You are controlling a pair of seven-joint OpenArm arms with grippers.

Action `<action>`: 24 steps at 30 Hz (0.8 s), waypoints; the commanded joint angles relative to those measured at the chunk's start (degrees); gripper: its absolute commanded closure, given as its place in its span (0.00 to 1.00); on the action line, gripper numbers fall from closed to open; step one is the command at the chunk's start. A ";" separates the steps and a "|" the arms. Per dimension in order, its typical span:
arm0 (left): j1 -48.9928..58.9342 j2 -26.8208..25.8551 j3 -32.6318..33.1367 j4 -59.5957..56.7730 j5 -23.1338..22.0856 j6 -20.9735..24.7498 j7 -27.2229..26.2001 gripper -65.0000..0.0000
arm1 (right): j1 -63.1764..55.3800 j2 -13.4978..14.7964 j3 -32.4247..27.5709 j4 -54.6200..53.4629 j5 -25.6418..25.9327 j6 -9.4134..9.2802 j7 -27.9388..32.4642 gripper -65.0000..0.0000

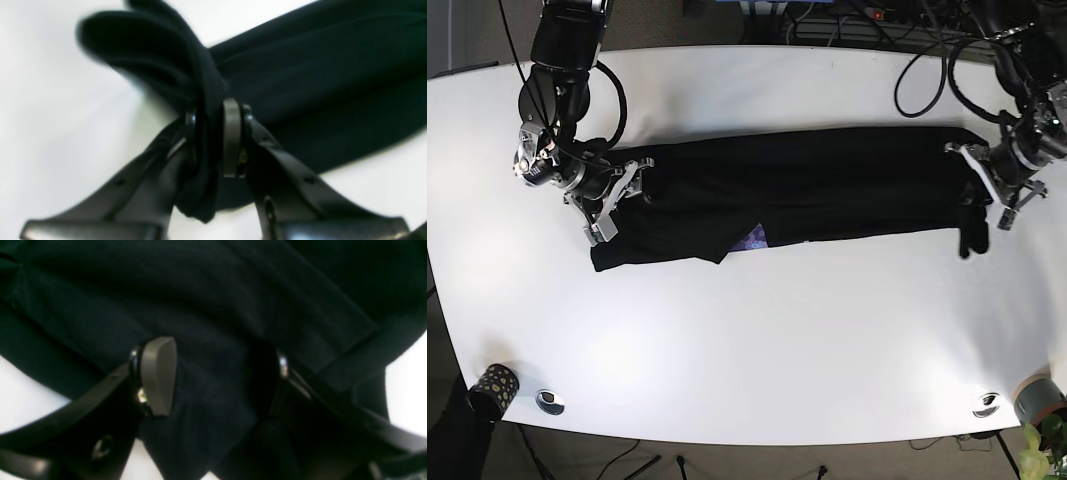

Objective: Fold the T-shirt properly
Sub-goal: 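Release the strip ends and move both grippers to the strip's long edge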

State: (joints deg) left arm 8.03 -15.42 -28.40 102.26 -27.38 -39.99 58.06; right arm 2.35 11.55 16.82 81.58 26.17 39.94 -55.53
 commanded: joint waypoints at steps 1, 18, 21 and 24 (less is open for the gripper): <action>-0.52 2.80 1.81 2.14 -0.45 -0.01 1.23 0.90 | 1.03 0.54 0.10 0.57 0.16 0.06 -0.16 0.46; -5.00 13.79 14.73 -4.63 -0.36 9.44 1.32 0.88 | 1.12 0.54 0.10 0.84 0.51 0.06 -0.16 0.46; -6.85 13.79 17.37 -6.30 -0.36 9.44 1.41 0.75 | 1.12 0.54 0.10 0.84 0.51 0.06 -0.16 0.46; -7.55 13.88 19.39 -7.53 -0.36 9.53 1.41 0.60 | 1.12 0.54 0.10 0.75 0.51 0.06 -0.16 0.46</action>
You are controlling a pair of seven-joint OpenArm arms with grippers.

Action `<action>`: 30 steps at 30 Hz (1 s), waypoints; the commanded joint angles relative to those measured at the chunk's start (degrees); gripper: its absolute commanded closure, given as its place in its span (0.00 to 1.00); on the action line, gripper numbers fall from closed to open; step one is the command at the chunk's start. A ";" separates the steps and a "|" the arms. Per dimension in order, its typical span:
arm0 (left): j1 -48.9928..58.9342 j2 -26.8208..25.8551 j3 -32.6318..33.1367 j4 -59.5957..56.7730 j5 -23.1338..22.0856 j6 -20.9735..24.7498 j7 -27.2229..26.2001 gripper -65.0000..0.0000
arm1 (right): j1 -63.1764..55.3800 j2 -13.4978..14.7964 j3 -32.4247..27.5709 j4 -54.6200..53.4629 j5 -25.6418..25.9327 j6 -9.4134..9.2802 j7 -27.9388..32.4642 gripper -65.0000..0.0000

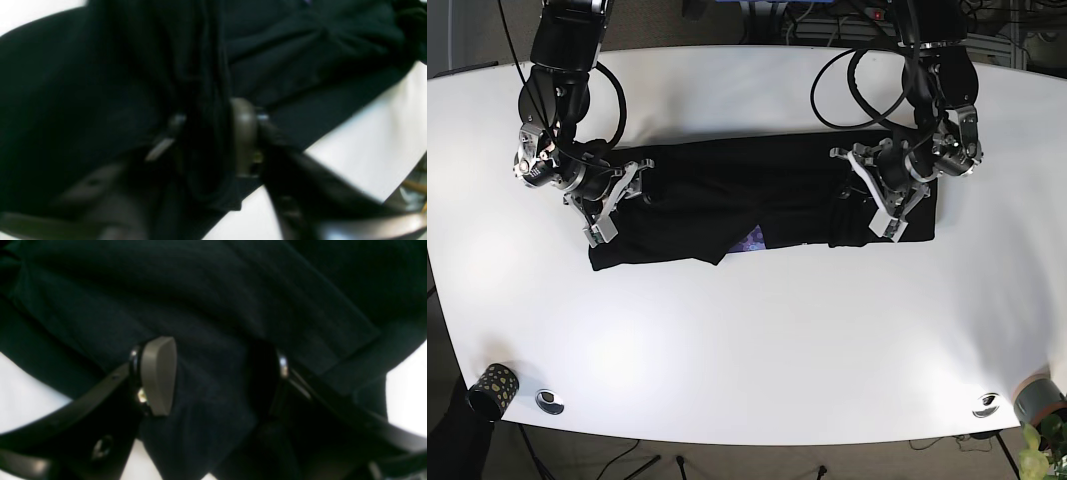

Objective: Fold the T-shirt properly
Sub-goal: 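Release the strip ends and move both grippers to the strip's long edge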

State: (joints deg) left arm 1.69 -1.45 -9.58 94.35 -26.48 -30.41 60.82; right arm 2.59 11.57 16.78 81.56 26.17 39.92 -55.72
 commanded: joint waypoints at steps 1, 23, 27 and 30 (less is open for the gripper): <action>-1.39 0.00 0.92 0.20 -1.26 0.04 -1.34 0.57 | 0.88 0.51 0.15 0.77 0.51 0.08 0.03 0.46; -2.79 -2.37 -3.82 14.89 -1.52 0.48 -1.08 0.33 | 5.54 1.04 11.58 3.14 11.85 0.08 -7.09 0.46; -0.77 -3.78 -9.27 14.80 -1.52 0.30 -1.08 0.33 | 8.44 3.15 18.87 -1.34 15.01 0.08 -9.90 0.46; 0.46 -4.66 -10.94 13.30 -1.61 0.22 -1.26 0.33 | 10.03 5.97 21.07 -6.44 15.28 0.08 -9.99 0.46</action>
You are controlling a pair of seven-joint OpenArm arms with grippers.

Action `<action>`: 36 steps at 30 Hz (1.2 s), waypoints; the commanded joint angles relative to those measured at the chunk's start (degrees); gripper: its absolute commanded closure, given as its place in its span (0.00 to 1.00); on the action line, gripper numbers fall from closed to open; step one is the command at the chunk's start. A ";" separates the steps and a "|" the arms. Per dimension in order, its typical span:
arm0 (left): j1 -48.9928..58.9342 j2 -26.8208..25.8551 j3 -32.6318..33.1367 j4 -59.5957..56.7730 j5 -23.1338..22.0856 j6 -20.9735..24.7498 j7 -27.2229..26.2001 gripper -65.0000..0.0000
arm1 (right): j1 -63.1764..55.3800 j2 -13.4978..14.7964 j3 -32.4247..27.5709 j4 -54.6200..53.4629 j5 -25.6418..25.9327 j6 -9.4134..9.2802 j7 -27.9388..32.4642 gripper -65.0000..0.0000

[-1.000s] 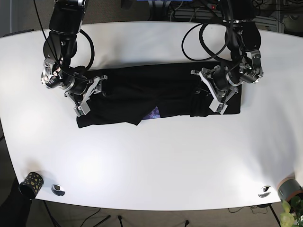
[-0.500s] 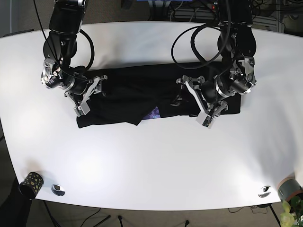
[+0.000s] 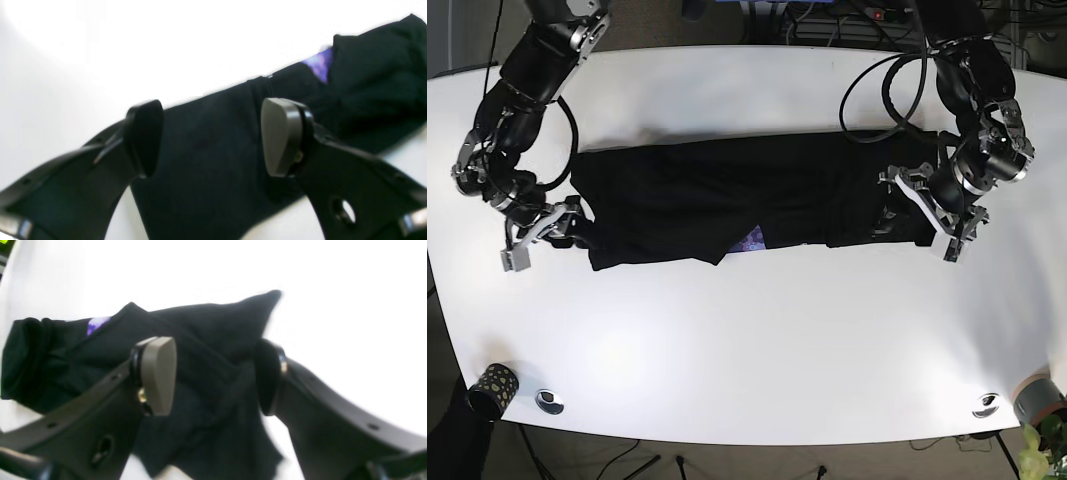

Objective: Fold the T-shirt properly
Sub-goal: 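Release the strip ends and move both grippers to the strip's long edge, then grasp the strip edge with both grippers and fold it over toward the middle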

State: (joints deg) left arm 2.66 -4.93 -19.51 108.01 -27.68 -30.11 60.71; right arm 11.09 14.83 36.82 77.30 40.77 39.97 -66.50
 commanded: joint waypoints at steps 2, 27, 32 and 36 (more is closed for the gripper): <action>0.03 -1.18 -2.43 -2.12 -0.41 -0.09 -1.24 0.33 | 2.67 4.12 1.64 -6.57 0.76 0.03 0.96 0.46; 0.03 -3.38 -6.65 -19.52 -0.05 -9.89 -1.32 0.89 | 0.47 -4.32 1.91 -16.59 0.68 0.03 -0.01 0.46; -0.24 -3.29 -6.65 -20.75 -0.05 -9.89 -1.32 0.89 | 0.64 -4.59 -3.46 -16.59 0.68 0.03 0.17 0.46; -0.24 -2.94 -5.15 -20.75 -0.05 -9.89 -1.32 0.89 | 0.64 -4.32 -4.69 -15.36 0.76 0.03 1.49 0.68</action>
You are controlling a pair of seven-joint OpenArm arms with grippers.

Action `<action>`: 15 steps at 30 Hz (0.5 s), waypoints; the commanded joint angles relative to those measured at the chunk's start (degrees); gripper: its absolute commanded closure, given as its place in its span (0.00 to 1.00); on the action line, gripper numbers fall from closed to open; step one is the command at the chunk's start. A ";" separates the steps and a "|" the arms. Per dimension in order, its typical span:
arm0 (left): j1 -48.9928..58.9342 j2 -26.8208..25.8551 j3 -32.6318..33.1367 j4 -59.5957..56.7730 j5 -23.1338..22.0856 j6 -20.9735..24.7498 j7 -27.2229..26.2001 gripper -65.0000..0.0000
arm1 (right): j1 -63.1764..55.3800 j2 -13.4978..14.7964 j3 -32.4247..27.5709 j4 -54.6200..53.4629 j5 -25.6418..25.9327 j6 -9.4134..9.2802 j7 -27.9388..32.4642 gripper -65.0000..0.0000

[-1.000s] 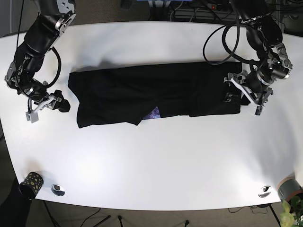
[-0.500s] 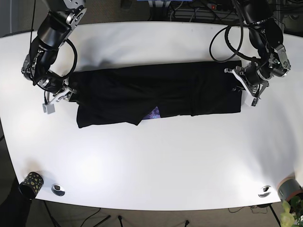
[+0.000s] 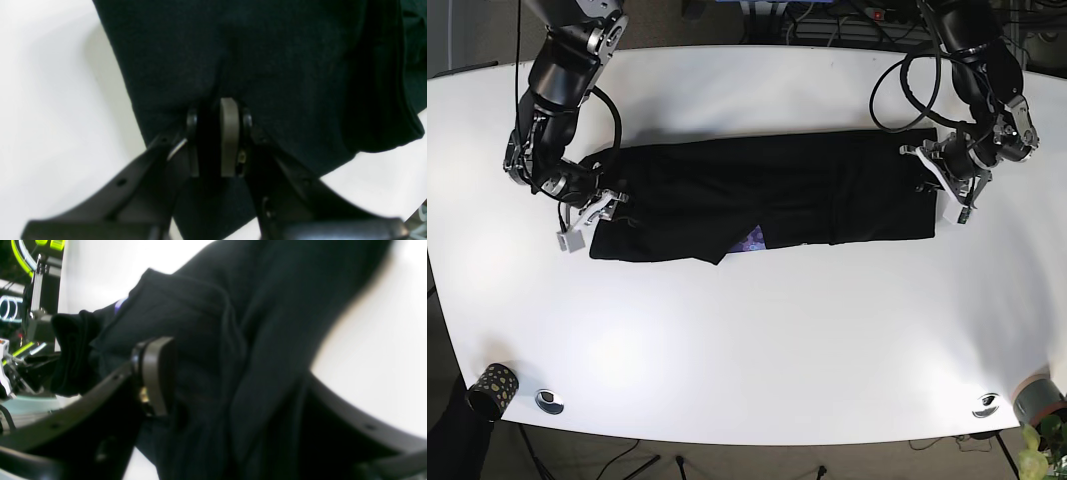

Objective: Fold the T-shirt properly
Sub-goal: 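Grasp the strip edge with both grippers and fold it over toward the middle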

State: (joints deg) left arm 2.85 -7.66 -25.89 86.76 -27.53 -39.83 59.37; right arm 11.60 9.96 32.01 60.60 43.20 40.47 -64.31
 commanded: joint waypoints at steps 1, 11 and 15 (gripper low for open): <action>-0.52 -0.21 2.46 0.49 -0.21 -0.17 0.01 0.89 | -0.12 0.55 0.03 3.09 -1.93 -0.47 0.01 0.81; -0.52 1.02 13.80 -2.23 -0.21 2.87 -7.11 0.89 | -4.43 2.40 -0.41 26.21 -3.95 -0.47 0.53 1.00; -3.69 1.11 20.40 -9.53 -0.30 4.01 -10.98 0.89 | -5.13 4.68 -0.93 34.57 -3.95 -0.47 0.53 1.00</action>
State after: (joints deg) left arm 0.47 -6.46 -7.81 79.83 -30.13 -36.49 46.89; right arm 5.58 12.64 31.24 91.55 38.15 39.70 -64.77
